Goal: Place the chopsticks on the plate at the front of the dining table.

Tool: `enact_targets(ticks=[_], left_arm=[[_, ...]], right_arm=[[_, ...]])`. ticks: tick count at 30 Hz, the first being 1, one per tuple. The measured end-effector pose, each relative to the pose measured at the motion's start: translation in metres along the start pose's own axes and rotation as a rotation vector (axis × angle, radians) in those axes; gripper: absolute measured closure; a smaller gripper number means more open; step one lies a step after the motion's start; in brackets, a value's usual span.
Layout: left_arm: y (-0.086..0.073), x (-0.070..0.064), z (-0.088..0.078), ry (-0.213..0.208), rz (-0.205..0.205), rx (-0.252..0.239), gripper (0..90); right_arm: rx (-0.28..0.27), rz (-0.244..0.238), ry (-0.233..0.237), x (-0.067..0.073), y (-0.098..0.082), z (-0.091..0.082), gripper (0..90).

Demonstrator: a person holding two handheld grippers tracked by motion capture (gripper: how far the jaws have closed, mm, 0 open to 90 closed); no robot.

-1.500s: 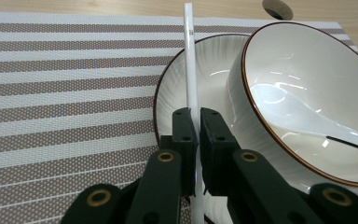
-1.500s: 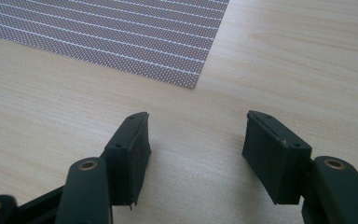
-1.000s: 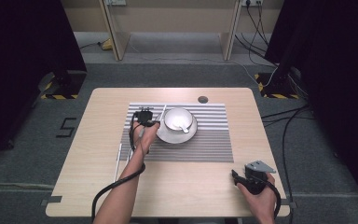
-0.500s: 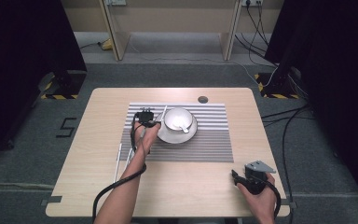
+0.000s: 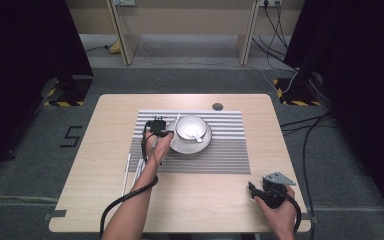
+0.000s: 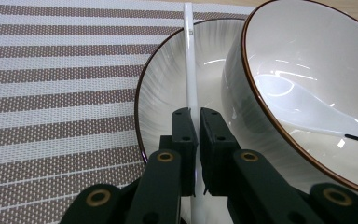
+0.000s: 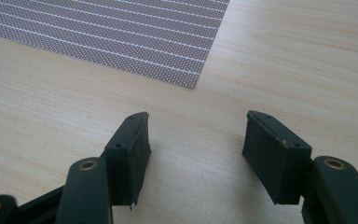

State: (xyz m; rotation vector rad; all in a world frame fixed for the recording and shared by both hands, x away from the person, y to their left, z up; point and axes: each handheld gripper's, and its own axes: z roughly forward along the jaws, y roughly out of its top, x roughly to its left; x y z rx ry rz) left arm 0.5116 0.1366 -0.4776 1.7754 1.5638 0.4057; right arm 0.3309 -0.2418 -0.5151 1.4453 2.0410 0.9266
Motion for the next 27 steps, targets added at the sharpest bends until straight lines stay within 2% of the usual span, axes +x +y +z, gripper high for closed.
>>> enact_targets(ticks=[10,19,21,27], left_arm=[[-0.0012,-0.0006,0.0016,-0.003,-0.012,-0.005,84.6],[-0.0019,-0.0001,0.0013,0.003,-0.006,-0.016,83.7],[-0.0022,0.002,0.0005,-0.008,-0.02,-0.019,80.8],[-0.0032,0.0066,-0.0053,-0.023,-0.009,-0.024,73.1]], right_arm=[[0.0,0.0,0.0,0.0001,0.0,0.0,40.9],[0.001,-0.002,-0.001,0.0001,0.0,0.0,40.9],[0.001,-0.002,0.0,0.0001,-0.0001,-0.0001,40.9],[0.002,-0.002,0.0,0.0002,-0.0001,-0.0002,40.9]])
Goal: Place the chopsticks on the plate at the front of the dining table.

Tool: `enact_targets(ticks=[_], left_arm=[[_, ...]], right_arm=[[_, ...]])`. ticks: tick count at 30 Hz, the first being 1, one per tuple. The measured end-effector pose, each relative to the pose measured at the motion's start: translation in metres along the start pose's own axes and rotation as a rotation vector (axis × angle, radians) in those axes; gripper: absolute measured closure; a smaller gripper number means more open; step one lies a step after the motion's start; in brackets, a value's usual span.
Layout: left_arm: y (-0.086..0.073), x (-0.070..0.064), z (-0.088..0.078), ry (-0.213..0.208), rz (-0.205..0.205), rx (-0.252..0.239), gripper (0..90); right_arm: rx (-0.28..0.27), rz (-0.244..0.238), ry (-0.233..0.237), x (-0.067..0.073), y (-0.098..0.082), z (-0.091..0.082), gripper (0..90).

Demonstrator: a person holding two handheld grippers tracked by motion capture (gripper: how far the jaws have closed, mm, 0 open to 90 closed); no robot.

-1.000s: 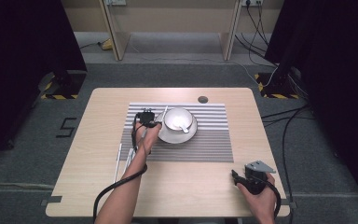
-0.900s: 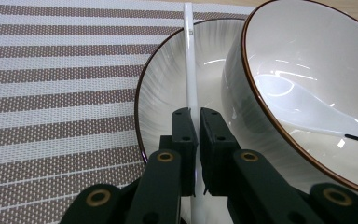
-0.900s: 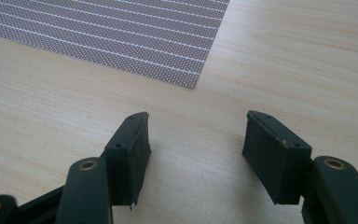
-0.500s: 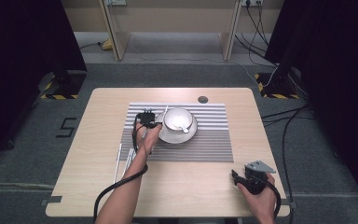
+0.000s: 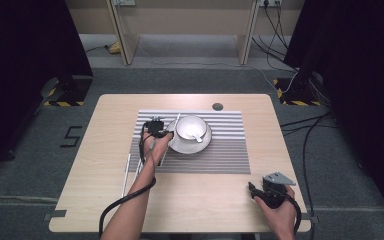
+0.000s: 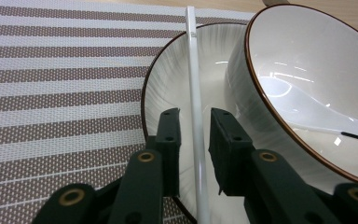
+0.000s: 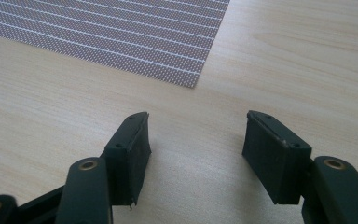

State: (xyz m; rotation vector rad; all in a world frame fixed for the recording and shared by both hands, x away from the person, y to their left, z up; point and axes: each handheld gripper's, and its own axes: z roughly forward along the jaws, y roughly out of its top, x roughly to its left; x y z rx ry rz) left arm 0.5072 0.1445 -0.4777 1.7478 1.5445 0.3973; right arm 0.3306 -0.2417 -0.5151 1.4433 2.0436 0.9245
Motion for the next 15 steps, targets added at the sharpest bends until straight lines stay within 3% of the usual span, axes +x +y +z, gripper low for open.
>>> enact_targets(ticks=[6,8,11,15], left_arm=[[-0.001,0.005,-0.011,-0.003,0.018,-0.004,59.6],[-0.003,0.007,-0.017,-0.022,0.017,0.001,53.9],[-0.006,0.011,-0.026,-0.044,0.003,-0.004,53.0],[-0.011,0.014,-0.041,-0.059,0.026,-0.004,52.2]], right_arm=[[0.0,0.0,0.0,0.0,0.0,0.0,40.9],[-0.001,0.0,-0.001,0.0,0.0,0.0,40.9],[0.0,0.001,0.0,0.0,0.0,0.0,40.9],[0.0,0.001,-0.001,0.0,0.0,0.0,40.9]])
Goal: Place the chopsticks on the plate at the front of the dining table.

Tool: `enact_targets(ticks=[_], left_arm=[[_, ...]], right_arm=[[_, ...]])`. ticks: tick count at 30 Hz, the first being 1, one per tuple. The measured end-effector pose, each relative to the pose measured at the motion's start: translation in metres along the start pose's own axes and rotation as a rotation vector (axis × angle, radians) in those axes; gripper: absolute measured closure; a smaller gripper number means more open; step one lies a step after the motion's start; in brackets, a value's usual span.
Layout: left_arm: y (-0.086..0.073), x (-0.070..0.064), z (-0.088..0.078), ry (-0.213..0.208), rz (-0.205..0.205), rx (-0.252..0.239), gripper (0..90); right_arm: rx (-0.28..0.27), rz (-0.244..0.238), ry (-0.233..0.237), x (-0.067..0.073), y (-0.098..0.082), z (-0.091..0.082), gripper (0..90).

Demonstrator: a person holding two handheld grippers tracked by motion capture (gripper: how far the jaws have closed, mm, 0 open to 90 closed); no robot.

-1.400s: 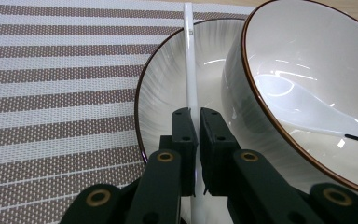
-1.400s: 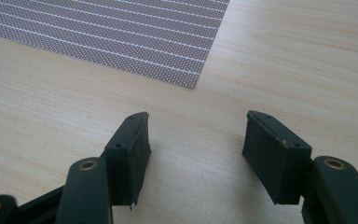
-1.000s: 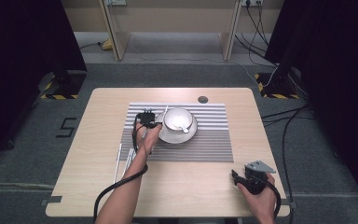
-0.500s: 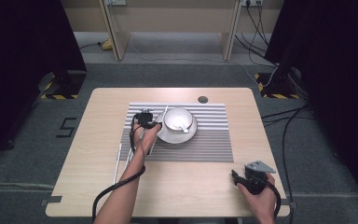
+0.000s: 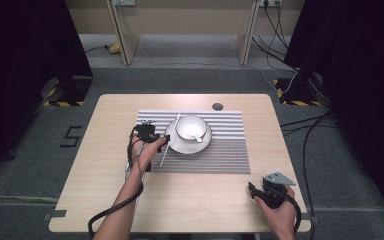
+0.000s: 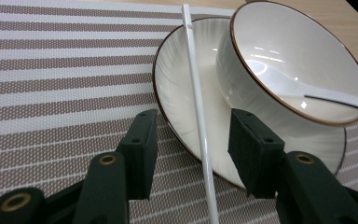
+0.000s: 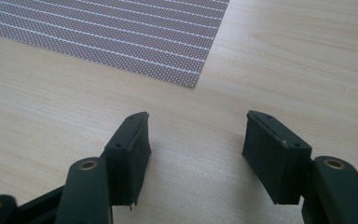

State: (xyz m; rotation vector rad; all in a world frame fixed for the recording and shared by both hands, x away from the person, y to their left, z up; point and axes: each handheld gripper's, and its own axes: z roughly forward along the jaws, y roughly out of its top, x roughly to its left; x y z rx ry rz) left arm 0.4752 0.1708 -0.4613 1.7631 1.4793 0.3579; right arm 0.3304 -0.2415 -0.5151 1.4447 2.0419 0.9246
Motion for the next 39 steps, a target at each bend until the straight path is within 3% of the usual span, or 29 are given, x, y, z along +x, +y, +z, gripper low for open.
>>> enact_targets(ticks=[6,12,26,39], left_arm=[[-0.007,0.008,-0.018,0.012,0.038,0.001,52.8],[-0.021,0.014,-0.027,0.018,0.076,0.04,52.8],[-0.045,0.009,-0.024,0.009,0.12,0.079,52.3],[-0.049,-0.003,-0.017,-0.018,0.13,0.091,52.4]], right_arm=[[0.0,0.001,-0.001,0.0,0.0,0.0,40.9],[0.002,0.002,-0.002,0.0,0.0,0.0,41.0],[0.001,0.004,-0.002,0.0,0.0,0.0,41.0],[0.001,0.006,-0.004,0.001,0.0,0.0,41.0]])
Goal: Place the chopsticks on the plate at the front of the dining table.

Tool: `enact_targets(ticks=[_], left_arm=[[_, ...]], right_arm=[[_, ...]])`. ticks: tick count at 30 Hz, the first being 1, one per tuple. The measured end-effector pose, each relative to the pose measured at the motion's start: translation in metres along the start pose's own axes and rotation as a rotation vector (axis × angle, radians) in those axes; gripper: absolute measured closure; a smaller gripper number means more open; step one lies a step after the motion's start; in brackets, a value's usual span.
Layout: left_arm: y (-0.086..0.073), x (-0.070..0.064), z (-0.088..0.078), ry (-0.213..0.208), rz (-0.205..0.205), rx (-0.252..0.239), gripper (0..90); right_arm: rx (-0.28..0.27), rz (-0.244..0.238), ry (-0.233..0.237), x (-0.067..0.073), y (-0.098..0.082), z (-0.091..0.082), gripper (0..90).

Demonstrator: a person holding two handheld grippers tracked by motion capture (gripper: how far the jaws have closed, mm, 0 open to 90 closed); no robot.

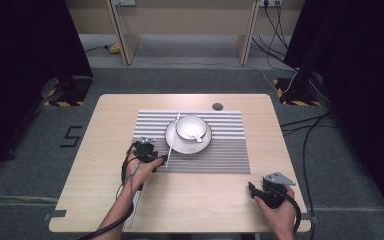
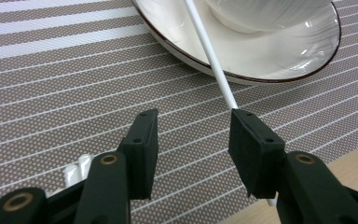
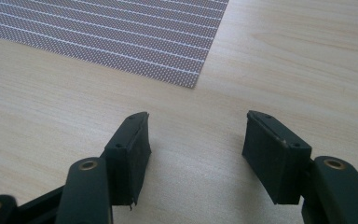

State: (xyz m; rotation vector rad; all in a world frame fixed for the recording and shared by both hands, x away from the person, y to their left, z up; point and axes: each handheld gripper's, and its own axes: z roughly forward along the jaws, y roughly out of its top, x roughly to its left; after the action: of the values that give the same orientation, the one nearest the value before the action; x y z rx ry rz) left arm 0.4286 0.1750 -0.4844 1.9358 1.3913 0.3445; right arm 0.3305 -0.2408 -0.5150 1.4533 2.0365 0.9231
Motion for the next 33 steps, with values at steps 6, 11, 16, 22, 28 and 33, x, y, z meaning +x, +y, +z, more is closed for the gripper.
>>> enact_targets(ticks=[6,11,16,22,28,33], left_arm=[[0.001,-0.008,0.004,-0.012,0.012,0.009,52.2],[0.002,-0.013,0.007,-0.018,0.023,0.011,52.2],[0.002,-0.014,0.006,-0.025,0.024,0.007,51.5],[0.002,-0.009,-0.002,-0.023,0.0,-0.004,49.0],[0.0,-0.002,-0.016,-0.009,-0.02,-0.023,45.6],[-0.004,0.006,-0.028,-0.003,-0.029,-0.036,45.0]], right_arm=[[0.0,0.0,0.0,0.0,0.0,0.0,41.0],[0.0,-0.001,0.0,0.0,0.0,0.0,40.9],[0.0,-0.001,0.001,0.0,0.0,0.0,40.9],[0.0,-0.001,0.001,0.0,0.0,0.0,41.0],[0.0,-0.001,0.001,0.0,0.0,0.0,40.9],[0.0,-0.001,0.0,0.0,0.0,0.0,41.0]])
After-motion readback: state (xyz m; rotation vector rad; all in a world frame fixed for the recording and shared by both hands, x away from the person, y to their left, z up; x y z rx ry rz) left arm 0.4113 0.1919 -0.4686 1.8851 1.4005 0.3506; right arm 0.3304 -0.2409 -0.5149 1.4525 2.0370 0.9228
